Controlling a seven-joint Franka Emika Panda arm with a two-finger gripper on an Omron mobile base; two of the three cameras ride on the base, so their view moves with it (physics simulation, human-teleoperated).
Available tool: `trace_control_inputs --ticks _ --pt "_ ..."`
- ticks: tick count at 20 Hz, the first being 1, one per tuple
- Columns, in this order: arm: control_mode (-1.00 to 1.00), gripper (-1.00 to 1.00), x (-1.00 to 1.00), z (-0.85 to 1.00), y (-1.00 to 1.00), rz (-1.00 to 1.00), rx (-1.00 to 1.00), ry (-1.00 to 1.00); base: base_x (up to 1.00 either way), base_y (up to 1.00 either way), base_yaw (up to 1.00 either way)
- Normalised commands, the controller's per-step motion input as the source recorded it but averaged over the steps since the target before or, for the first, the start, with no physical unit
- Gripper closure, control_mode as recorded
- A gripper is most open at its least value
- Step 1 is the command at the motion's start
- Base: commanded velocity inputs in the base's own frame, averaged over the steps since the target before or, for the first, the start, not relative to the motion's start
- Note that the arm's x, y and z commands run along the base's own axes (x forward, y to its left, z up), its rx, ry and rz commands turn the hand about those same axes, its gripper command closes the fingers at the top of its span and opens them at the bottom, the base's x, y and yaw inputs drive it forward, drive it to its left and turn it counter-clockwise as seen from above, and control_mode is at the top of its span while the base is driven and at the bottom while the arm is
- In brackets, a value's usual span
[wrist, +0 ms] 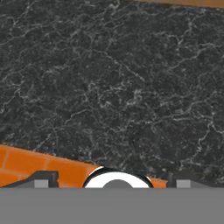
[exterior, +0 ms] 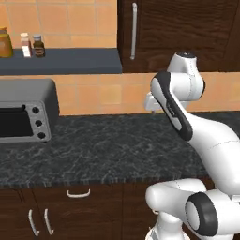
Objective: Navigate to the dishwasher.
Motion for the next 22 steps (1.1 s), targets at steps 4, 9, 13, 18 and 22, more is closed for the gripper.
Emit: trace_control_inputs --ticks 4,9,13,18,22 --pt "1.0 -1.0 0.0 0.0 0.0 0.0 0.0 0.0 -0.02 0.12 0.77" --pt "1.0 -1.0 0.0 0.0 0.0 0.0 0.0 0.0 0.02 0.02 0.9" --pt "1.0 -1.0 0.0 0.0 0.0 0.0 0.0 0.0 0.0 0.07 0.91" --pt "1.0 -1.0 0.0 0.0 0.0 0.0 0.0 0.0 0.02 0.18 0.88" --pt "1.0 -1.0 0.0 0.0 0.0 0.0 0.0 0.0 0.29 0.28 0.8"
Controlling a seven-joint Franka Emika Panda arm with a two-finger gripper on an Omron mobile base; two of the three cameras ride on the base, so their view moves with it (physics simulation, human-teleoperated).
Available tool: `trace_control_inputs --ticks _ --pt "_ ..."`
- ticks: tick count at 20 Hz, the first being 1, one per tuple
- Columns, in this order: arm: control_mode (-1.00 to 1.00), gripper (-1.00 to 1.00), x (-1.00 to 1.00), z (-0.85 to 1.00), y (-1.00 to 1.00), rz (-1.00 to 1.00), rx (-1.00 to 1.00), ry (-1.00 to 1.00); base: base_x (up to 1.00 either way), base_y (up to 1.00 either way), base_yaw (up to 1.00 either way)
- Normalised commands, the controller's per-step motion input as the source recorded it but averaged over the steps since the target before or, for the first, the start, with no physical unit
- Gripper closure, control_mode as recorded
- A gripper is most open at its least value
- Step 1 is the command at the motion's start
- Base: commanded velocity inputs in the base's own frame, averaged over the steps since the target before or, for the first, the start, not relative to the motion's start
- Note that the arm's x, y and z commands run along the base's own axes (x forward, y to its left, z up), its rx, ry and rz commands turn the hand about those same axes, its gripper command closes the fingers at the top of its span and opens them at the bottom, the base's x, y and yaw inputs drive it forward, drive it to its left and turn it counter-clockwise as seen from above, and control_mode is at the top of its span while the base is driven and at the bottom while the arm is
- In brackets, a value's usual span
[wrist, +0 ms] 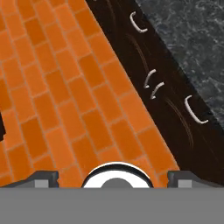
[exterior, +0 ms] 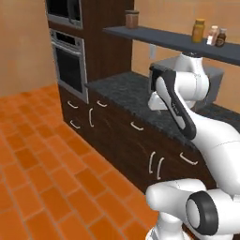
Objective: Navigate to the dishwasher.
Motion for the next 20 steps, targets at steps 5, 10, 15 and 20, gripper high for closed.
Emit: trace_control_inputs --ticks 5,10,15,20 --pt "1.0 -1.0 0.0 0.0 0.0 0.0 0.0 0.0 0.6 0.28 0.69" --pt "1.0 -1.0 0.0 0.0 0.0 0.0 0.0 0.0 0.95 0.15 0.61" --pt "1.0 -1.0 0.0 0.0 0.0 0.0 0.0 0.0 0.81 0.1 0.55" --pt "1.0 -1.0 0.0 0.0 0.0 0.0 0.0 0.0 0.48 0.06 0.61"
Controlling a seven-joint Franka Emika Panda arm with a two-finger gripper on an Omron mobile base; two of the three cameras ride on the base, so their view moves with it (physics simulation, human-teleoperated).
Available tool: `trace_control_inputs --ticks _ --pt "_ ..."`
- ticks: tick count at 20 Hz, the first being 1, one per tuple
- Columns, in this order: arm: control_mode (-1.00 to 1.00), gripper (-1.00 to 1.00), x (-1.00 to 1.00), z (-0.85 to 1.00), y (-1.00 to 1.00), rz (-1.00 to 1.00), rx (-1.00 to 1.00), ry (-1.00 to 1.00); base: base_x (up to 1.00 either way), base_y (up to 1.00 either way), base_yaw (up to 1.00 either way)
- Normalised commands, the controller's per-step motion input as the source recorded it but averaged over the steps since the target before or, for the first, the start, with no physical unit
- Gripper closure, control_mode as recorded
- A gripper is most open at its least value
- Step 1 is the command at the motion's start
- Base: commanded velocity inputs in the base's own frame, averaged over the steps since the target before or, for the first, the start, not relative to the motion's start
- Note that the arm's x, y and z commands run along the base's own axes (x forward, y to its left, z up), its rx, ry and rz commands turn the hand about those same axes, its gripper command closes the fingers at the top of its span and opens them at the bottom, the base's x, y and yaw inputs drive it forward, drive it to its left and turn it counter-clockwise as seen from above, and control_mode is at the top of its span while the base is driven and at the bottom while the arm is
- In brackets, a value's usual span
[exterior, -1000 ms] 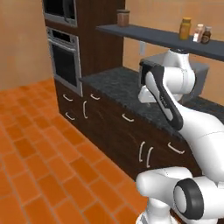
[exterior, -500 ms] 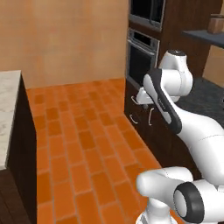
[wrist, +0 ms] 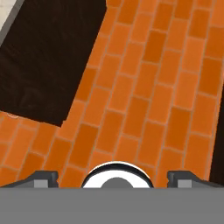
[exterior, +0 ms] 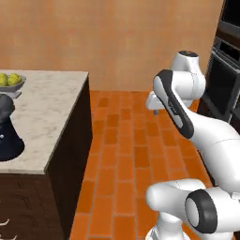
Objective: Navigate to the dishwasher.
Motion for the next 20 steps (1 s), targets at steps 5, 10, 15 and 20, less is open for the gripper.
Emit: trace_control_inputs --ticks 5,10,15,20 --pt "1.0 -1.0 0.0 0.0 0.0 0.0 0.0 0.0 0.32 0.0 0.65" --pt "1.0 -1.0 0.0 0.0 0.0 0.0 0.0 0.0 0.41 0.0 0.65" --pt "1.0 -1.0 0.0 0.0 0.0 0.0 0.0 0.0 0.34 0.0 0.73" --pt "1.0 -1.0 0.0 0.0 0.0 0.0 0.0 0.0 0.44 0.67 0.43"
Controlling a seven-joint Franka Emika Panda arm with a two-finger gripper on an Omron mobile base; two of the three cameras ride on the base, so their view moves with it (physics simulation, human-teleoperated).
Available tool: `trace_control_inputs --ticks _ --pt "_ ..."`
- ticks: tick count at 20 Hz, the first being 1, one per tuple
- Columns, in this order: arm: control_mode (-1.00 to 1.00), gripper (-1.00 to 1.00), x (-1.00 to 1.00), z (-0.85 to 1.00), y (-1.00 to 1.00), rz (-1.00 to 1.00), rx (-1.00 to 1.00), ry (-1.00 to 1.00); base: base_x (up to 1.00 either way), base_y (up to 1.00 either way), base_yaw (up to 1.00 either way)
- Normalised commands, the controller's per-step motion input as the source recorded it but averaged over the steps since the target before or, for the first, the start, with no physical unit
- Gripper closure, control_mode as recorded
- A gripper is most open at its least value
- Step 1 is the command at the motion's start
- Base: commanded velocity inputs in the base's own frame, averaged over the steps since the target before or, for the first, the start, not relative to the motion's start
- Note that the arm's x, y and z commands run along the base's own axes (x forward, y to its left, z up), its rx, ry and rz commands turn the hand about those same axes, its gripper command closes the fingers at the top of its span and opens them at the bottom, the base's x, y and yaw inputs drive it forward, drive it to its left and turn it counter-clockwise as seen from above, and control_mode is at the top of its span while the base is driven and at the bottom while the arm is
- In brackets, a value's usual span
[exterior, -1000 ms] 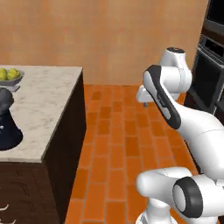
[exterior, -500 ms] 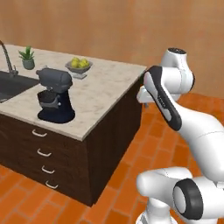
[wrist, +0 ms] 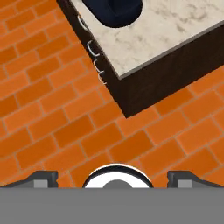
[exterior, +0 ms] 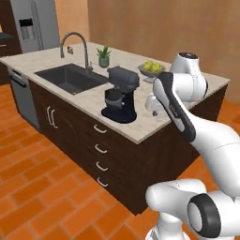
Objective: Navigate to the dishwasher.
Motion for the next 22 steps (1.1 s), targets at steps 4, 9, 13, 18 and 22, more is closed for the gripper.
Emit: trace_control_inputs --ticks 4,9,13,18,22 --pt "1.0 -1.0 0.0 0.0 0.0 0.0 0.0 0.0 0.87 1.0 0.13" --pt "1.0 -1.0 0.0 0.0 0.0 0.0 0.0 0.0 1.0 1.0 0.15" --pt "1.0 -1.0 0.0 0.0 0.0 0.0 0.0 0.0 1.0 1.0 0.06" --pt "1.0 -1.0 0.0 0.0 0.0 0.0 0.0 0.0 1.0 1.0 0.0" --pt "1.0 -1.0 0.0 0.0 0.0 0.0 0.0 0.0 1.0 1.0 -0.11"
